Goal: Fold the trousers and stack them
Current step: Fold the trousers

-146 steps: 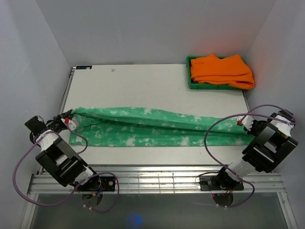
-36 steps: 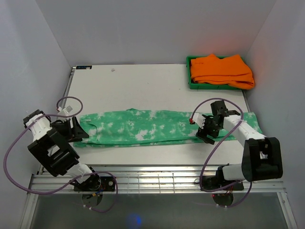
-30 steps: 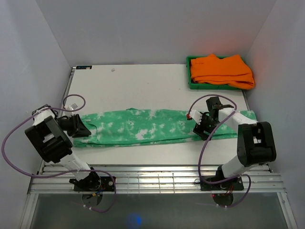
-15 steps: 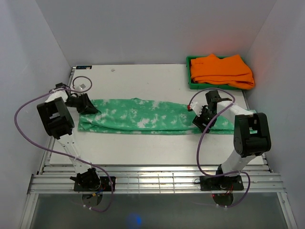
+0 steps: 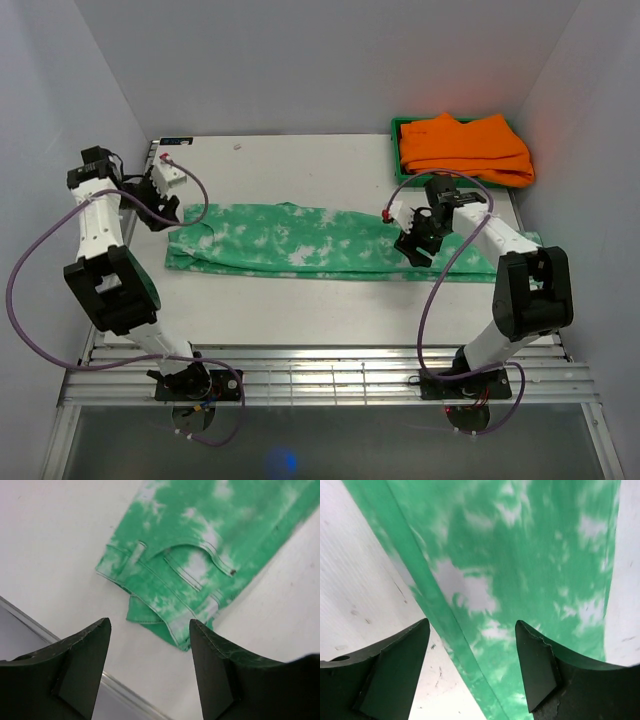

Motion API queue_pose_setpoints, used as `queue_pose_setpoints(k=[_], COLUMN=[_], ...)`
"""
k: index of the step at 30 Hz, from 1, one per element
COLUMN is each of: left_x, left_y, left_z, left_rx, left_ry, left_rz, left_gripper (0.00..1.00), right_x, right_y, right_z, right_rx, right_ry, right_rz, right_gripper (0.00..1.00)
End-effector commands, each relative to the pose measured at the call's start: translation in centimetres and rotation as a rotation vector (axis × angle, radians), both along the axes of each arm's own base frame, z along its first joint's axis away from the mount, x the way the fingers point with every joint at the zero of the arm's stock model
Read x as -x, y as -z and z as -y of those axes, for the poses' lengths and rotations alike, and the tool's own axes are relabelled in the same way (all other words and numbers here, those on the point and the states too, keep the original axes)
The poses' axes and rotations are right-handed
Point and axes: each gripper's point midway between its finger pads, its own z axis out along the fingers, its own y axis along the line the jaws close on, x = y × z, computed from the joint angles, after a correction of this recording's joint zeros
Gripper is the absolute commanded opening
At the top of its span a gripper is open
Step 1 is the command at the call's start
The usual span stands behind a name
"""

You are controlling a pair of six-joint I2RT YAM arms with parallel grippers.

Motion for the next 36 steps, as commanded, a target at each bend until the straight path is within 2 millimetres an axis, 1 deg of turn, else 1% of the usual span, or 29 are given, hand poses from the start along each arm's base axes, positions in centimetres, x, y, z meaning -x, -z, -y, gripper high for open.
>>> queue_pose_setpoints(k=[1, 2, 3, 4, 5, 6, 7, 8, 9, 12, 14, 19, 22, 24, 26, 27, 30, 36], left_x=[3.4, 3.9, 4.0, 3.9, 4.0, 4.0, 4.0, 4.1, 4.3, 4.9, 4.9, 4.6, 3.9, 3.7, 3.6, 3.6, 3.7, 3.7], left_y=[2.3, 3.0, 3.2, 3.2, 3.4, 3.4, 3.5, 3.6, 4.0, 4.8, 5.0, 5.6, 6.1, 6.2, 6.3, 6.4, 6.8, 8.1], left_z=[0.0, 0.3, 0.4, 0.7, 0.9, 1.0, 1.1, 1.3, 1.3, 1.3, 1.2, 1.1, 0.6, 0.5, 0.5, 0.4, 0.2, 0.2], left_rx=[-0.203, -0.197, -0.196, -0.182, -0.169, -0.164, -0.162, -0.159, -0.160, -0.177, -0.183, -0.191, -0.211, -0.222, -0.231, -0.236, -0.258, -0.276], left_ry=[0.330, 0.346, 0.361, 0.367, 0.370, 0.373, 0.382, 0.390, 0.396, 0.425, 0.431, 0.430, 0.428, 0.438, 0.446, 0.451, 0.477, 0.509], left_rz=[0.039, 0.025, 0.029, 0.038, 0.036, 0.042, 0.046, 0.044, 0.037, 0.025, 0.023, 0.031, 0.046, 0.061, 0.060, 0.061, 0.059, 0.036], left_gripper=[0.74, 0.74, 0.73, 0.73, 0.73, 0.72, 0.72, 0.72, 0.71, 0.70, 0.70, 0.69, 0.71, 0.73, 0.74, 0.74, 0.74, 0.73], right_x=[1.7, 1.4, 1.9, 1.8, 1.7, 1.6, 1.4, 1.1, 1.1, 0.7, 0.6, 0.5, 0.6, 0.8, 1.0, 1.0, 1.4, 2.3], right_y=[-1.6, -1.5, -1.1, -0.7, -0.3, 0.2, 0.4, 0.7, 1.2, 1.7, 2.2, 3.2, 3.6, 3.7, 3.6, 3.3, 3.1, 3.4], right_z=[-4.7, -5.6, -6.9, -7.4, -7.8, -8.9, -9.0, -9.3, -9.9, -10.2, -10.1, -9.5, -9.0, -8.9, -9.0, -9.0, -9.1, -8.6], right_rx=[-0.060, -0.066, -0.062, -0.044, -0.035, -0.033, -0.016, -0.008, 0.003, 0.033, 0.054, 0.095, 0.117, 0.126, 0.117, 0.113, 0.104, 0.118], right_ry=[-0.140, -0.144, -0.181, -0.191, -0.199, -0.224, -0.231, -0.237, -0.254, -0.268, -0.275, -0.282, -0.291, -0.303, -0.309, -0.311, -0.322, -0.360], right_rz=[0.002, 0.019, 0.016, 0.024, 0.030, 0.042, 0.056, 0.066, 0.067, 0.076, 0.075, 0.071, 0.075, 0.072, 0.071, 0.078, 0.072, 0.049], right_gripper=[0.75, 0.75, 0.75, 0.74, 0.72, 0.70, 0.67, 0.61, 0.58, 0.52, 0.51, 0.48, 0.47, 0.48, 0.51, 0.53, 0.54, 0.57])
